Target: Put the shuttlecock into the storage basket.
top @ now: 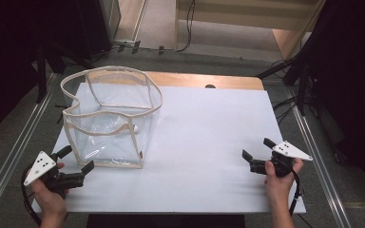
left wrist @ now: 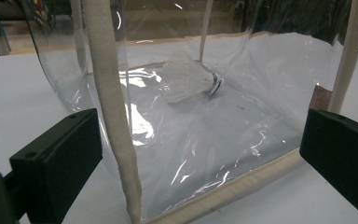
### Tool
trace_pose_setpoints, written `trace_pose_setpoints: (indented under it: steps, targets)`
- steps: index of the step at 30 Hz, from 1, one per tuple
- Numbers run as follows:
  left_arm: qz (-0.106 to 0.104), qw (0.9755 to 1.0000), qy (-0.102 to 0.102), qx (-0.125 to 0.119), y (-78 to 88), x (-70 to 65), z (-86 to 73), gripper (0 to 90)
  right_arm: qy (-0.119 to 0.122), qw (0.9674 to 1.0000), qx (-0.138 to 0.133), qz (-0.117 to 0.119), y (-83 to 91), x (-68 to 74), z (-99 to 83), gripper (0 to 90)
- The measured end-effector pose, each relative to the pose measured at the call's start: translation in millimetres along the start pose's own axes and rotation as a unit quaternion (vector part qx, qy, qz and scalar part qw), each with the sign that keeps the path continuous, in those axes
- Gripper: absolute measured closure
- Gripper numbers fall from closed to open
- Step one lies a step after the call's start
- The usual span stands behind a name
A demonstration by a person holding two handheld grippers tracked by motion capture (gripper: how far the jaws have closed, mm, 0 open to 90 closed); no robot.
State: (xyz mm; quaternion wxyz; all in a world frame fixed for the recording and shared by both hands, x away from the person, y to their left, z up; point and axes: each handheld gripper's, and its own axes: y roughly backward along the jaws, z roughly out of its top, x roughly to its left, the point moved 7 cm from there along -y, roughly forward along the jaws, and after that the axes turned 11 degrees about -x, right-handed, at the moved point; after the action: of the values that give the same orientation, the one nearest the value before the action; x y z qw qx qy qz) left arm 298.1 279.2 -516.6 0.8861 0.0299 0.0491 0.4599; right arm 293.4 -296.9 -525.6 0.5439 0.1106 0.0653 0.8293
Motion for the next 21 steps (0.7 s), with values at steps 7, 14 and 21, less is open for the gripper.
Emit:
trace_pose_setpoints:
  steps: [7,14,21]
  targets:
    - [-0.001,1.0000,-0.001,0.001,0.0,-0.1,-0.1,0.0,-0.010,0.9998,0.003,-0.016,7.9,-15.3,-10.3,0.0]
    - [-0.001,1.0000,-0.003,0.002,-0.3,-0.2,-0.2,0.0,-0.018,0.9995,-0.002,-0.024,17.8,-27.1,-14.2,0.0]
    - [-0.001,1.0000,-0.001,0.002,-0.4,-0.4,-0.2,0.0,-0.018,0.9994,0.002,-0.028,20.3,-29.3,-17.3,0.0]
